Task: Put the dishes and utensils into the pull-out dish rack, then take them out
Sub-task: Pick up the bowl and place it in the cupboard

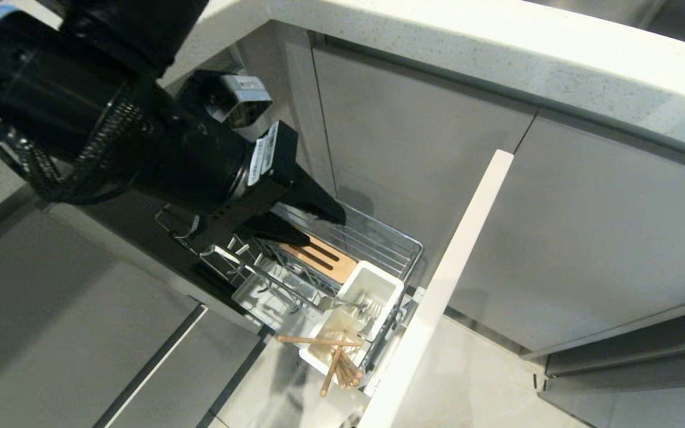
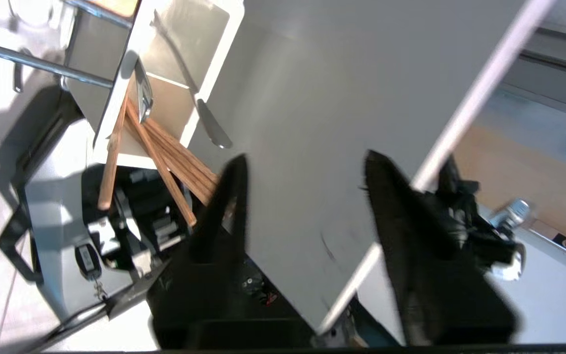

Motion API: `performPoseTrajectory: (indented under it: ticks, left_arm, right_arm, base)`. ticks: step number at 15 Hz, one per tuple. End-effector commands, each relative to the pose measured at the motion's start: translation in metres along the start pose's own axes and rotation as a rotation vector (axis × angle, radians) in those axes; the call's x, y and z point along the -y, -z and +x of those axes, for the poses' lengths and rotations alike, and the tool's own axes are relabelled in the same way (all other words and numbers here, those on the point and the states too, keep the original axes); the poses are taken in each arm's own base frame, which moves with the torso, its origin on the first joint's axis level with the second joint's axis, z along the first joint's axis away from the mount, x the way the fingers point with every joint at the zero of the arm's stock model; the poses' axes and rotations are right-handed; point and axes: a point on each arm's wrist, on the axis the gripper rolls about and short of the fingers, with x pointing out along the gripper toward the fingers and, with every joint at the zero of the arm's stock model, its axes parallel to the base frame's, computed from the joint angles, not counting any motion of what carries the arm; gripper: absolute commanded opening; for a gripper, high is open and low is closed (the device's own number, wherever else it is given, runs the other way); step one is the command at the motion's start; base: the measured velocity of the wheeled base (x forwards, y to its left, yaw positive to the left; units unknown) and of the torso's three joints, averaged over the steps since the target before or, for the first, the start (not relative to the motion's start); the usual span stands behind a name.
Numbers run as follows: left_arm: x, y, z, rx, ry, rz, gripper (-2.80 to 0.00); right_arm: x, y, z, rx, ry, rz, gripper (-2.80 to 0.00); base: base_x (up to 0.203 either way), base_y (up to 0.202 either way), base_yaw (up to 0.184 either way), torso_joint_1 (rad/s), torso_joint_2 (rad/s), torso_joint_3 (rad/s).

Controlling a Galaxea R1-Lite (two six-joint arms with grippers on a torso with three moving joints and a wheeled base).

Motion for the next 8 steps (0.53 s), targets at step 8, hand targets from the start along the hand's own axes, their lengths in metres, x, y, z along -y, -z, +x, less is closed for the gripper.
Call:
performPoseTrajectory:
  ticks: [8]
  left_arm:
    - [-0.018, 0.028, -0.123, 0.324, 0.093, 0.043, -2.8]
  right_arm:
    - [0.0, 0.0, 0.0, 0.002, -0.001, 0.0, -2.8]
  base:
    - [0.0, 0.0, 0.0, 0.0, 0.0, 0.0]
